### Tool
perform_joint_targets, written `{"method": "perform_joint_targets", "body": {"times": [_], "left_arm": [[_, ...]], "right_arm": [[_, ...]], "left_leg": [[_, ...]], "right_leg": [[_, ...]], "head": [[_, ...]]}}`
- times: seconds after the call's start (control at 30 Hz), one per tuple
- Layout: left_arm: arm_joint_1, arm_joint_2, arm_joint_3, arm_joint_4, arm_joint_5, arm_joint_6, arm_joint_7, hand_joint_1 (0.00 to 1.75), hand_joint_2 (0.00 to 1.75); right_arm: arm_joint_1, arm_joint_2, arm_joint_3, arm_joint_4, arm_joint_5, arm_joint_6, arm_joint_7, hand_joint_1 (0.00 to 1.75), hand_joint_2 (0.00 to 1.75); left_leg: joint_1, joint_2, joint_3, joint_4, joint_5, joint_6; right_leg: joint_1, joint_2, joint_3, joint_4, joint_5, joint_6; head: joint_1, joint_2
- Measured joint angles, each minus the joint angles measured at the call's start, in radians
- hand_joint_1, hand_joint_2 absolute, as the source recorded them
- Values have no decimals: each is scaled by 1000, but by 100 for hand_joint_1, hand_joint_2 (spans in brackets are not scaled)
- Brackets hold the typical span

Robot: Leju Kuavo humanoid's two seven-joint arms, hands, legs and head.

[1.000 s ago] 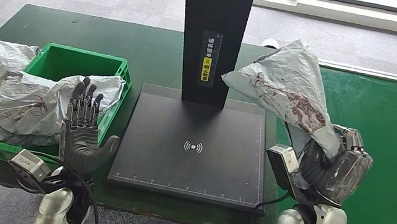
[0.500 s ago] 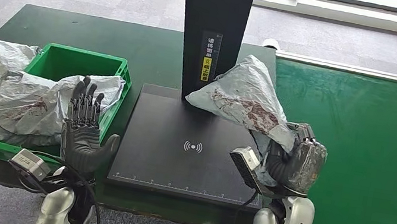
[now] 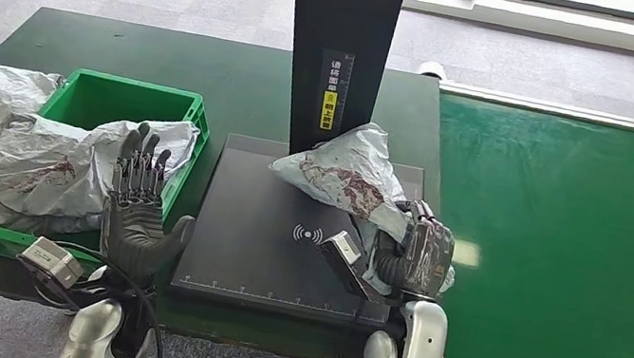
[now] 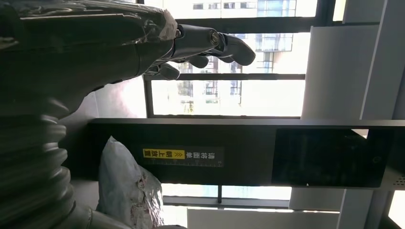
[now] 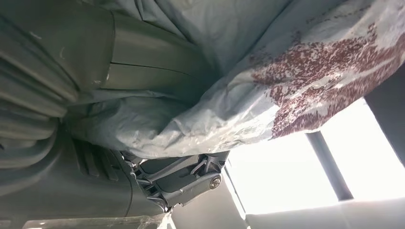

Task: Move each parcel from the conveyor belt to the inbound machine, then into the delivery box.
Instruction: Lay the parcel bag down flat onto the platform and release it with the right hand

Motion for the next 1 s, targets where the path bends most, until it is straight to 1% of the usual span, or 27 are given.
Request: {"method": "perform_joint_targets", "body": {"times": [0.2,0.5,0.63,0.8,0.93,1.0], "left_arm": [[0,0,0,2,-1,-5,0,0,175],[-2,0,0,9,-2,-15,0,0,175],[-3,0,0,16,-5,-20,0,0,175],[-4,0,0,23,-6,-23,0,0,175],[-5,0,-1,28,-6,-24,0,0,175],[-5,0,-1,30,-6,-24,0,0,175]], "right_arm": [[-18,5,6,115,40,0,11,175,175],[-63,8,6,255,-6,-2,-30,175,175],[-84,8,4,312,-29,-2,-50,80,175],[-103,8,0,360,-46,-4,-59,80,175],[-116,8,-1,386,-48,-5,-59,0,175],[-118,8,-2,392,-49,-5,-64,0,175]], "left_leg": [[0,0,0,0,0,0],[0,0,0,0,0,0],[0,0,1,0,0,0],[0,0,1,0,0,0],[0,1,1,0,0,0],[0,1,1,0,0,0]], "right_leg": [[0,-1,0,0,0,0],[0,0,0,0,0,0],[0,0,0,0,0,0],[0,0,0,0,0,0],[0,0,1,0,0,0],[0,0,1,0,0,0]], "head": [[0,0],[0,0],[0,0],[0,0],[0,0],[0,0]]}}
